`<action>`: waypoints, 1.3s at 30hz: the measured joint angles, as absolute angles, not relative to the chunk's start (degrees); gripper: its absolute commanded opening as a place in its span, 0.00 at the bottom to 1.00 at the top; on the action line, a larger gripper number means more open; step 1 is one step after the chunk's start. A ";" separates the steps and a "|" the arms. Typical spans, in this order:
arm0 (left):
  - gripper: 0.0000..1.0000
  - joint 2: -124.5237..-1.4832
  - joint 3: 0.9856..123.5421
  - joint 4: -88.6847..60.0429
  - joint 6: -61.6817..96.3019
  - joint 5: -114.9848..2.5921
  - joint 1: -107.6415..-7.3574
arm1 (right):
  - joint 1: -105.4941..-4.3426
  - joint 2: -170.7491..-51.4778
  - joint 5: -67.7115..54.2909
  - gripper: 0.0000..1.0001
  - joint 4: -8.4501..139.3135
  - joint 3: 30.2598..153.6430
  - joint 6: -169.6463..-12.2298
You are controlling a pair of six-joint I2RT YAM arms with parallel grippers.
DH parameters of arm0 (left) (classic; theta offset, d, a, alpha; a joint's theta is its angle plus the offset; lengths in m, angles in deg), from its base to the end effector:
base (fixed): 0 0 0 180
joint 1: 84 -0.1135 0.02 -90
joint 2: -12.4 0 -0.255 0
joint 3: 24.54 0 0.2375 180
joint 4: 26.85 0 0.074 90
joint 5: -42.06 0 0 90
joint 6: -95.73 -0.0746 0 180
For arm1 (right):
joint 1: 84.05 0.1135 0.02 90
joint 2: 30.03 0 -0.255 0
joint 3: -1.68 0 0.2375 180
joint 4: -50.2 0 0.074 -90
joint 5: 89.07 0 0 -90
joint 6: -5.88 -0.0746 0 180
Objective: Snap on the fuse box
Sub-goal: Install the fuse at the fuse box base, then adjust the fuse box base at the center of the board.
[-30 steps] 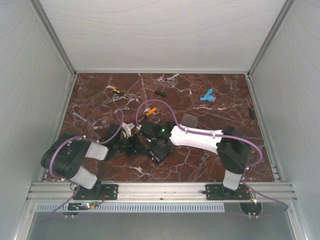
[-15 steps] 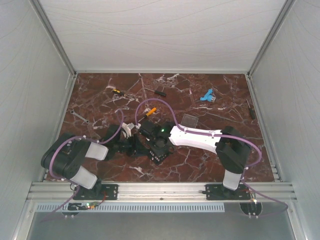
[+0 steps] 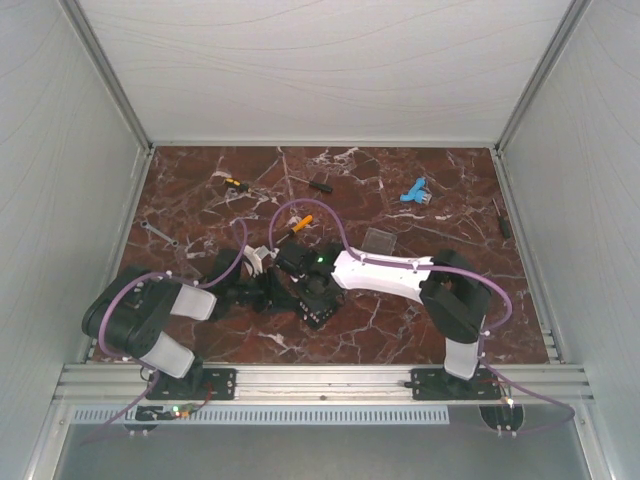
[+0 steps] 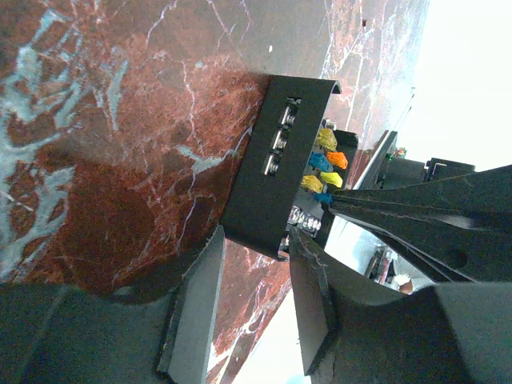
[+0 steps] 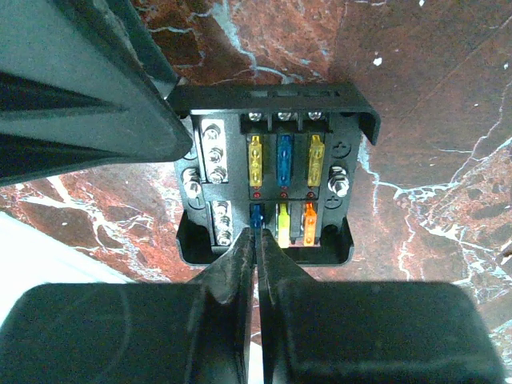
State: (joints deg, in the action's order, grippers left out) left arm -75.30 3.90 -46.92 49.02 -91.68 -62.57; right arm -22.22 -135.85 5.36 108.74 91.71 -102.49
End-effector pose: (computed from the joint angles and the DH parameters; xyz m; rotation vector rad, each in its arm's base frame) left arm 0.1955 -0.1322 0.0833 -0.0058 2.4433 -1.4239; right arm 0.1741 0.3130 0.1514 -1.0513 2.6793 0.1699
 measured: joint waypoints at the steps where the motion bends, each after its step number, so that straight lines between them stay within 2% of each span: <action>1: 0.39 -75.30 3.90 -46.92 49.02 -91.68 -62.57 | -22.35 -136.29 5.16 0.00 109.20 92.19 -102.49; 10: 0.39 -75.28 3.90 -46.92 49.11 -91.66 -62.55 | -22.68 -139.13 5.03 0.00 112.82 95.80 -102.52; 12: 0.39 -75.10 3.90 -46.85 49.13 -91.55 -62.48 | -22.64 -138.52 5.01 0.04 112.45 95.45 -102.47; 14: 0.39 -74.73 3.90 -46.54 49.13 -91.20 -62.37 | -22.59 -137.10 5.03 0.13 111.01 94.03 -102.58; 18: 0.41 -72.44 3.88 -44.62 48.84 -89.74 -62.20 | -22.75 -130.21 6.08 0.19 107.25 87.82 -104.35; 23: 0.46 -66.84 3.98 -40.58 47.64 -87.07 -62.17 | -25.41 -115.02 6.19 0.20 103.23 77.94 -108.33; 26: 0.48 -64.22 4.77 -37.52 46.77 -85.54 -62.17 | -27.77 -110.06 5.53 0.21 99.80 71.36 -110.95; 32: 0.57 -63.43 7.31 -34.81 46.15 -83.46 -60.97 | -29.98 -109.32 1.62 0.21 92.50 60.63 -115.13; 39: 0.56 -69.42 8.33 -37.23 47.66 -83.38 -57.21 | -33.48 -112.62 -3.71 0.22 81.94 59.23 -116.90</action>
State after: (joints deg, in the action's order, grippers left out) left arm -69.42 8.33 -37.23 47.66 -83.38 -57.21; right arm -33.48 -112.62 -3.71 81.94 59.23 -116.90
